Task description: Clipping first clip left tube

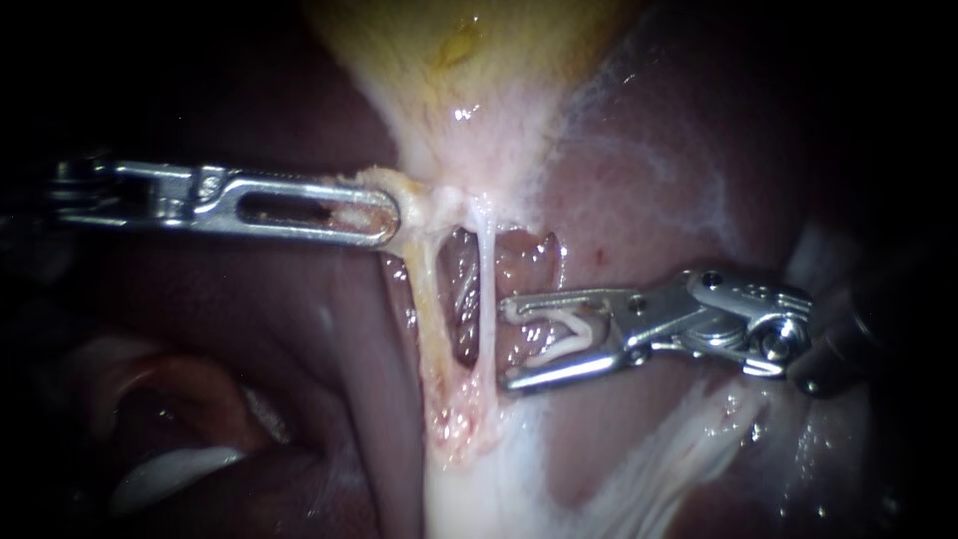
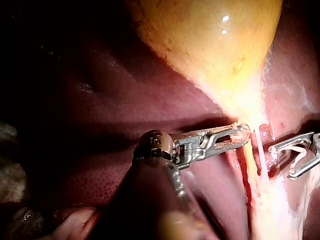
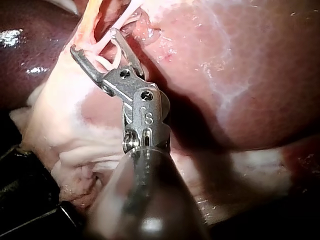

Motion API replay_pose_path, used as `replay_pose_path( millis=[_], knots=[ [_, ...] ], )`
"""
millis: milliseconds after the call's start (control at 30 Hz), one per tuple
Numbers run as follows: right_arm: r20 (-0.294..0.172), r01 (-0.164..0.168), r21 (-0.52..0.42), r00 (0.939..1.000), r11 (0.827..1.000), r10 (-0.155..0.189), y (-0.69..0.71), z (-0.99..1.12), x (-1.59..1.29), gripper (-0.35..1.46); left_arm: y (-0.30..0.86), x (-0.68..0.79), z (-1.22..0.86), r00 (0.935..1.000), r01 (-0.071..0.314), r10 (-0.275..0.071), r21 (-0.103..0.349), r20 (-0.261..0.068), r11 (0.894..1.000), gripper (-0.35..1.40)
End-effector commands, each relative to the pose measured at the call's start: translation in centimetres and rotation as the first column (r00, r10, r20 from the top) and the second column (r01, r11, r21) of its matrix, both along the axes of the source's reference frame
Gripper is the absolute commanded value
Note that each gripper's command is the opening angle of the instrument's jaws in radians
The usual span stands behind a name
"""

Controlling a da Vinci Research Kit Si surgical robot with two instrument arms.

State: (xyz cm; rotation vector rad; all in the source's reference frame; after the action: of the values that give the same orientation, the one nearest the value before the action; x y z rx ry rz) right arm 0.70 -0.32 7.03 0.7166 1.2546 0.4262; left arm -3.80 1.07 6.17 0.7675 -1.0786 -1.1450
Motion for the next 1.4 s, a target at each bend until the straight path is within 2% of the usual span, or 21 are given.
replay_pose_path(
  millis=[33, 200, 533, 633, 1167, 1400],
  knots=[
    [-0.003, 0.003, -0.005, 1.0, 1.0, -0.003, 0.0, -0.01, 0.0, 0.5, 0.0, 0.0, 0.0, 1.0, 0.0, 0.0, 0.0, 0.0, 1.0, -0.35],
    [0.001, 0.005, -0.012, 1.0, 1.0, -0.005, -0.01, -0.03, 0.06, 0.5, 0.0, 0.0, 0.0, 1.0, 0.0, 0.0, 0.0, 0.0, 1.0, -0.35],
    [0.048, 0.044, -0.067, 0.998, 0.997, -0.041, -0.08, 0.05, 0.24, 0.5, 0.0, 0.0, 0.0, 1.0, 0.0, 0.0, 0.0, 0.0, 1.0, -0.35],
    [0.052, 0.04, -0.072, 0.998, 0.997, -0.037, -0.12, 0.09, 0.3, 0.5, 0.0, 0.0, 0.0, 1.0, 0.0, 0.0, 0.0, 0.0, 1.0, -0.35],
    [0.036, 0.071, -0.073, 0.997, 0.995, -0.069, -0.3, 0.23, 0.57, 0.5, 0.0, 0.0, 0.0, 1.0, 0.0, 0.0, 0.0, 0.0, 1.0, -0.35],
    [0.017, 0.105, -0.064, 0.9945, 0.992, -0.104, -0.34, 0.19, 0.63, 0.5, 0.01, 0.0, 0.0, 1.0, 0.0, 0.0, 0.0, 0.0, 1.0, -0.35]
  ],
)
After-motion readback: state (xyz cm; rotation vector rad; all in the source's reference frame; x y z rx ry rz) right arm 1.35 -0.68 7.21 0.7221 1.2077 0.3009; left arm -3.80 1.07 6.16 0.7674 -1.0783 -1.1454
